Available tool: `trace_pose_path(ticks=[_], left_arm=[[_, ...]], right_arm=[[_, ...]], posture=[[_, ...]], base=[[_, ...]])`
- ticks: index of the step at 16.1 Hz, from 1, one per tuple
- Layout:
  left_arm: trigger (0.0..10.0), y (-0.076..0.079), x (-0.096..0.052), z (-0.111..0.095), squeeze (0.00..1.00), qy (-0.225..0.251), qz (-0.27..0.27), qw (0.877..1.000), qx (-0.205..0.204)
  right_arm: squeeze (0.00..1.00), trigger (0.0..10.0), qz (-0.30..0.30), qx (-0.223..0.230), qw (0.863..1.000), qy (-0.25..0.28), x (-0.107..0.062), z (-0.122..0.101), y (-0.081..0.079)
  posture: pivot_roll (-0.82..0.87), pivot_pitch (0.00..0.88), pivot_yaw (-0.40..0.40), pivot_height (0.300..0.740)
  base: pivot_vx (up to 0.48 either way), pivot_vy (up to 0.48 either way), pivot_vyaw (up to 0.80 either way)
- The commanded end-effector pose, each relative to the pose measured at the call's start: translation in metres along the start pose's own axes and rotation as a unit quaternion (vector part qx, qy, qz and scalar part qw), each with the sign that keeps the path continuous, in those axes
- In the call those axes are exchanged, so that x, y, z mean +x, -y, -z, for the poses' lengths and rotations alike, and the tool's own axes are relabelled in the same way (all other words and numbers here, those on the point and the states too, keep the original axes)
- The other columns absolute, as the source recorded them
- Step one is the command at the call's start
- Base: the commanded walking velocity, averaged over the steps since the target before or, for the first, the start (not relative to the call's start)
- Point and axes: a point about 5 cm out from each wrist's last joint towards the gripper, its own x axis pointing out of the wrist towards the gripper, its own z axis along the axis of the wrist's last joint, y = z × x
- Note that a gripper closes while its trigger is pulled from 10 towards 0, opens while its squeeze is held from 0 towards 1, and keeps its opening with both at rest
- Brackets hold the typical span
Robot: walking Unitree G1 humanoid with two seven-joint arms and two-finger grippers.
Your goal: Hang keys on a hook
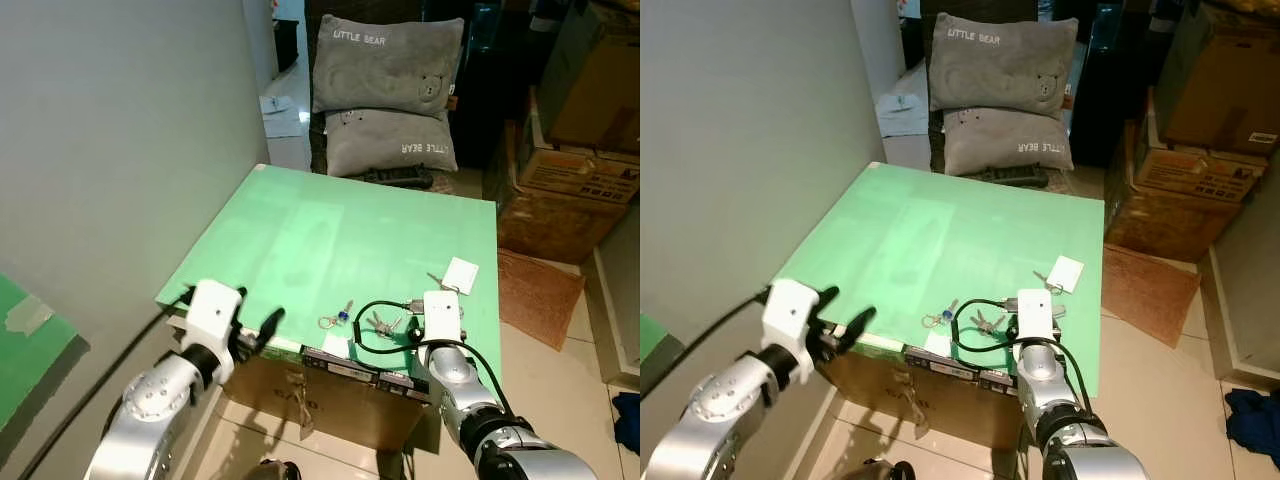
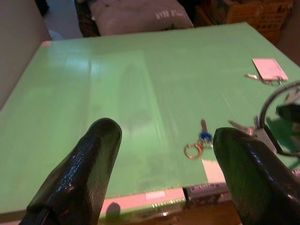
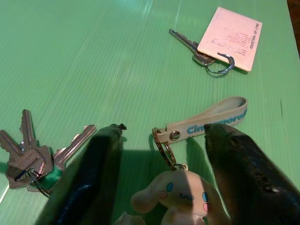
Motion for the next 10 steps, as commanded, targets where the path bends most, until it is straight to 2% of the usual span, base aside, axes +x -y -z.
trace_pose_path(ticks=[1,2,10], left_arm=[[10.0,-0.0005,-0.0007,0.0025,0.00,-0.009,0.003,1.000,0.009],[10.0,-0.0004,-0.0006,0.0025,0.00,-0.009,0.003,1.000,0.008],[10.0,-0.0007,-0.0011,0.0039,0.00,-0.012,0.003,1.000,0.010]], right_arm=[[0.00,5.8,0.000,0.007,1.000,-0.016,0.0007,0.0003,-0.0024],[0.00,10.0,0.002,0.009,1.000,-0.021,0.0006,0.0017,-0.0017],[0.00,10.0,0.013,0.010,0.999,-0.027,0.0019,0.0010,0.0034]], posture=[[0.12,0.074,0.083,0.740],[0.12,0.076,0.084,0.740],[0.12,0.083,0.087,0.740]], base=[[0.000,0.000,0.00],[0.000,0.000,0.00],[0.000,0.000,0.00]])
